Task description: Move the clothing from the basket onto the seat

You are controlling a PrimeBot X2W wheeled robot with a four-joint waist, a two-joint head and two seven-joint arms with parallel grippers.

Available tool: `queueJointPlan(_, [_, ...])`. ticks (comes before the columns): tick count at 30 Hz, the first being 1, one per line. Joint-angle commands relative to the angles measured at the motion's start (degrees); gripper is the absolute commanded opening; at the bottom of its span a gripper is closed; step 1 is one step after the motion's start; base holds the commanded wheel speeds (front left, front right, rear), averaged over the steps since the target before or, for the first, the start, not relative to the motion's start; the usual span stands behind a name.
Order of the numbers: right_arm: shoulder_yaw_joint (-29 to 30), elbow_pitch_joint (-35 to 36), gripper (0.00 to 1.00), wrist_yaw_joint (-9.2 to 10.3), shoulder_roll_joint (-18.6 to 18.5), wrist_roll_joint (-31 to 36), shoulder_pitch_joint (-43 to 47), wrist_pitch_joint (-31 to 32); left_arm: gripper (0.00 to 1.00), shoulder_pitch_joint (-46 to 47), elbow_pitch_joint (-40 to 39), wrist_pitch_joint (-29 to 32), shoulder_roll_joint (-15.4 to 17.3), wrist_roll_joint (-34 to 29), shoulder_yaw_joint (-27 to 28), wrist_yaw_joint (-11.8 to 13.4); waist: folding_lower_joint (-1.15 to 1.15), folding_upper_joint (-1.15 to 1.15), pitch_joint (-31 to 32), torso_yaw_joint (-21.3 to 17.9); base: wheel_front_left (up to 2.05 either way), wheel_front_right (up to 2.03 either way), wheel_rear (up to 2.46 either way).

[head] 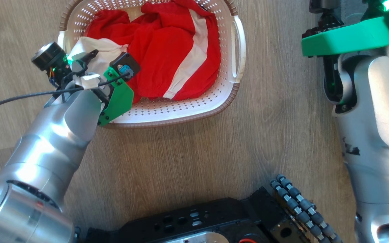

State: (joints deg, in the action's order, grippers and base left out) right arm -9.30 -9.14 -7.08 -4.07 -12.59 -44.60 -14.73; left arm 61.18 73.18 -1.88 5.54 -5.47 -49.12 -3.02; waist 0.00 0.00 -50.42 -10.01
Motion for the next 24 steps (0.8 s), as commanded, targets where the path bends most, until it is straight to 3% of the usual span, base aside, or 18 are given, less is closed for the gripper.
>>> queueJointPlan(1, [-0.54, 1.93, 1.00, -0.41, 1.01, 0.00, 0.58, -0.27, 1.00, 0.36, -0.28, 0.20, 0.86, 0.15, 0.59, -0.05, 0.00, 0.00, 0.03, 0.03, 0.00, 0.00, 0.00])
queueJointPlan(3, [-0.56, 1.85, 1.00, -0.41, 1.04, -0.02, 0.59, -0.27, 1.00, 0.34, -0.12, 0.32, 0.77, 0.55, 0.62, -0.07, 0.00, 0.00, 0.16, 0.06, 0.00, 0.00, 0.00])
queueJointPlan(4, [-0.57, 1.81, 1.00, -0.41, 1.05, -0.01, 0.57, -0.27, 0.69, 0.28, -0.06, 0.29, 0.73, 0.77, 0.66, -0.10, 0.00, 0.00, 0.28, 0.07, 0.00, 0.00, 0.00])
queueJointPlan(5, [-0.56, 1.74, 1.00, -0.41, 1.06, -0.02, 0.54, -0.27, 0.04, 0.18, 0.01, 0.33, 0.67, 0.83, 0.50, -0.23, 0.00, 0.00, 0.45, 0.09, 0.00, 0.00, 0.00])
queueJointPlan(6, [-0.53, 1.65, 1.00, -0.41, 1.07, -0.04, 0.52, -0.27, 0.00, 0.07, 0.07, 0.37, 0.61, 1.00, 0.47, -0.29, 0.00, 0.00, 0.65, 0.13, 0.00, 0.00, 0.00])
queueJointPlan(12, [-0.42, 1.22, 1.00, -0.41, 1.08, 0.17, 0.53, -0.27, 0.00, -0.82, 0.34, 0.53, 0.22, 2.83, 0.99, -0.87, 0.00, 0.00, 2.18, 0.51, 0.00, 0.00, 0.00])
queueJointPlan(24, [-0.92, -0.61, 1.00, -0.41, 0.05, -0.29, 2.34, -0.27, 0.00, -4.22, -0.63, -8.97, -1.83, 10.04, 5.14, -1.16, 0.00, 0.00, 10.33, 2.33, 0.00, 0.00, 0.00])
